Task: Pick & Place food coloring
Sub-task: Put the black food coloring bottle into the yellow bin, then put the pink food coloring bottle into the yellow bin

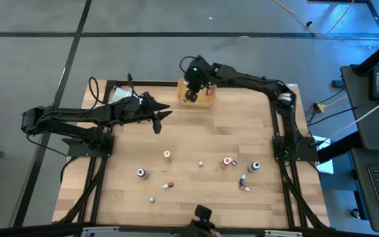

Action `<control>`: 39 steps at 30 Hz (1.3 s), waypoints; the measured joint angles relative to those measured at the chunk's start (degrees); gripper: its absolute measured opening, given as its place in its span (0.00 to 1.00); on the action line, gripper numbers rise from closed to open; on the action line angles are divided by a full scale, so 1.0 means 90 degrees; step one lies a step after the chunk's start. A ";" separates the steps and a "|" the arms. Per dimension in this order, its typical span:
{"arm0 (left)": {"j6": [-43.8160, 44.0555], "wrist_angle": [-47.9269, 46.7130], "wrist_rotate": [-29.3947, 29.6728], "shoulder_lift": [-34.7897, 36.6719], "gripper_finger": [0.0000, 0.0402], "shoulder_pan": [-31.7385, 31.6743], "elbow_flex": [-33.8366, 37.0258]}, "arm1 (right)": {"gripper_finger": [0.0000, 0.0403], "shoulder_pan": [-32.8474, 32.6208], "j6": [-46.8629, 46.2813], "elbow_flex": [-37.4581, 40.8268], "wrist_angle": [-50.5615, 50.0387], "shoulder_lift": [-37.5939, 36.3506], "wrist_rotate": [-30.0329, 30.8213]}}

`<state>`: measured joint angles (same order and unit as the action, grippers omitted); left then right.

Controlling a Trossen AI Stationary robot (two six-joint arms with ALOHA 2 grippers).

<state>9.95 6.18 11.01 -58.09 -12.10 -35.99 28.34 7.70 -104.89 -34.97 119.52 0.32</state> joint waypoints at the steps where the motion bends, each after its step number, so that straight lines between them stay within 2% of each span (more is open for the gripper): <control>1: 0.0036 0.0000 -0.0001 0.0000 0.32 0.0001 0.0000 | 0.20 0.0038 -0.0005 -0.0153 -0.0141 0.0178 -0.0001; 4: 0.0153 -0.0003 -0.0008 0.0000 0.32 0.0001 0.0000 | 0.20 0.0129 0.0005 -0.0462 -0.0461 0.0631 -0.0066; 13: 0.0161 -0.0003 -0.0015 0.0000 0.32 0.0001 0.0000 | 0.20 0.0175 0.0007 -0.0504 -0.0511 0.1255 -0.0221; 39: 0.0146 -0.0003 0.0031 -0.0002 0.32 0.0001 0.0000 | 0.31 0.0127 0.0083 -0.0505 -0.0551 0.1165 -0.0219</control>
<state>11.27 6.15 11.29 -58.11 -12.10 -35.99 29.48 8.45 -109.44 -39.93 130.00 -1.65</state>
